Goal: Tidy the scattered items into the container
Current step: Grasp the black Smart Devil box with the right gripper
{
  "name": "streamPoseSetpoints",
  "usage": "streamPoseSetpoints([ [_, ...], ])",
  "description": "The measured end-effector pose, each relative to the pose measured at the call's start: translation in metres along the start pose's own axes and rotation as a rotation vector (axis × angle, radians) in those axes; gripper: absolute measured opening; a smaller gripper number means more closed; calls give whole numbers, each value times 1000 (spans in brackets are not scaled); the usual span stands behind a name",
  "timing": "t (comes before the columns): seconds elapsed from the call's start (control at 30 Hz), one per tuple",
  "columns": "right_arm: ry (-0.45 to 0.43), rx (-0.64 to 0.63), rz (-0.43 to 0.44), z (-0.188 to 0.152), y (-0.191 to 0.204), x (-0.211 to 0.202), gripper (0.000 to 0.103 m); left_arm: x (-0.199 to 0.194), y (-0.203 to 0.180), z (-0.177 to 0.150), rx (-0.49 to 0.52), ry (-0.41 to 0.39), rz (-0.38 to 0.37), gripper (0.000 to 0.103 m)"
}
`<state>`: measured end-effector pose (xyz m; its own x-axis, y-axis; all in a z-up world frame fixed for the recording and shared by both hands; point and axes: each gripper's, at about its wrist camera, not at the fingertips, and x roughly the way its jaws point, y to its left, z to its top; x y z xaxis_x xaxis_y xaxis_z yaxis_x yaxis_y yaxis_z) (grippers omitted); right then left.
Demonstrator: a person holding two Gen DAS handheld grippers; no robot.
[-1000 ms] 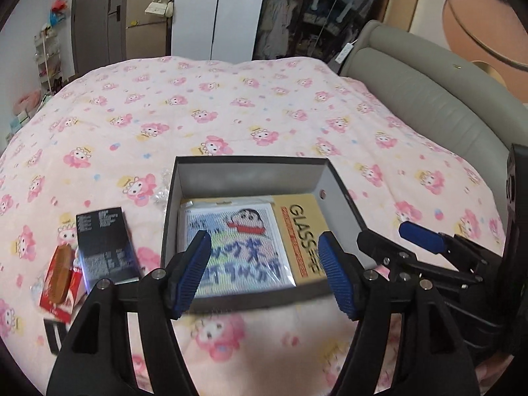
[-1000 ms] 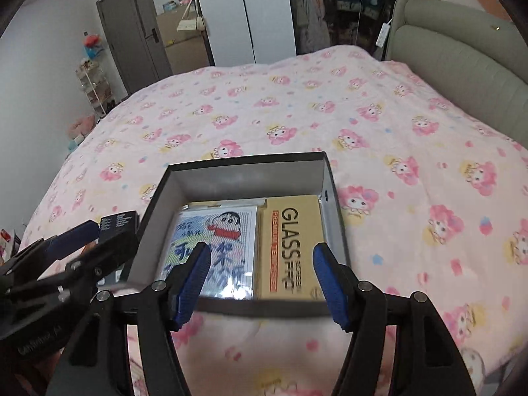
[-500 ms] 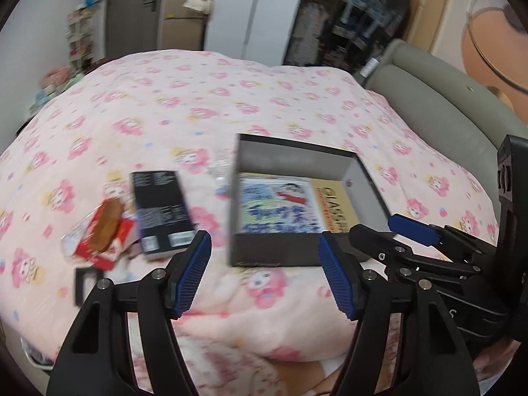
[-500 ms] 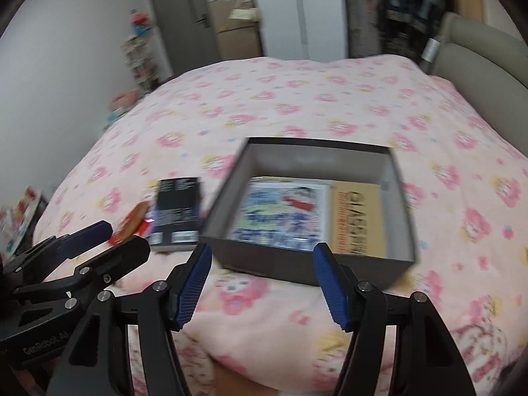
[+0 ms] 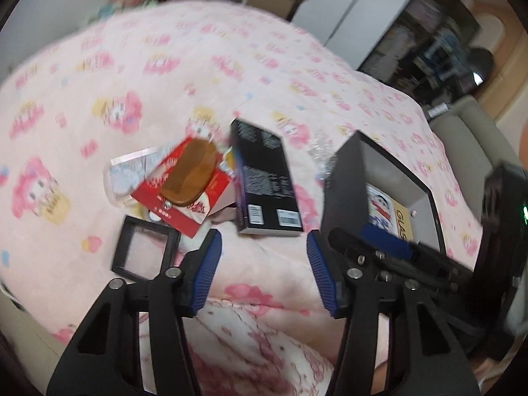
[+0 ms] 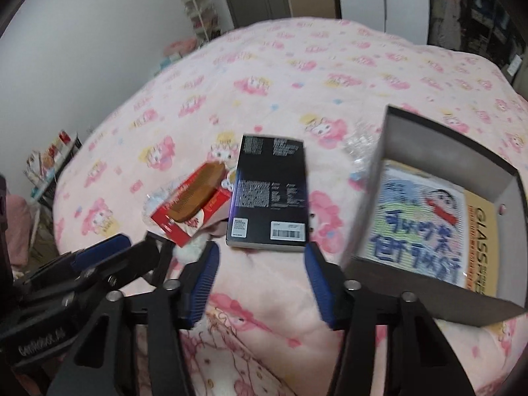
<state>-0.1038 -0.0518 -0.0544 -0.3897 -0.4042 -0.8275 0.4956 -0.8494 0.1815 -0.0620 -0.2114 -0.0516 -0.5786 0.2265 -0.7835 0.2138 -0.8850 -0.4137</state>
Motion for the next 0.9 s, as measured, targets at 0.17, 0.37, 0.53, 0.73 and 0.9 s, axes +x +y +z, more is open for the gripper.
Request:
streamPoseSetpoints([
  [0.17, 43, -5, -24, 4, 1, 31, 37, 65, 26, 24, -148, 145, -111, 45],
  [0.37, 86, -1, -44, 11, -7, 55, 37, 144, 38, 36, -286, 339, -78, 48],
  [0.53, 99, 11, -36, 14, -13, 64, 37, 166, 40, 36, -327, 374, -110, 39],
  [0.73, 107, -2, 1, 12, -4, 62, 37, 119, 36, 28, -305, 275, -130, 26],
  [0.9, 112, -8, 87, 11, 15, 55, 37, 42, 33, 24, -212, 135, -30, 21],
])
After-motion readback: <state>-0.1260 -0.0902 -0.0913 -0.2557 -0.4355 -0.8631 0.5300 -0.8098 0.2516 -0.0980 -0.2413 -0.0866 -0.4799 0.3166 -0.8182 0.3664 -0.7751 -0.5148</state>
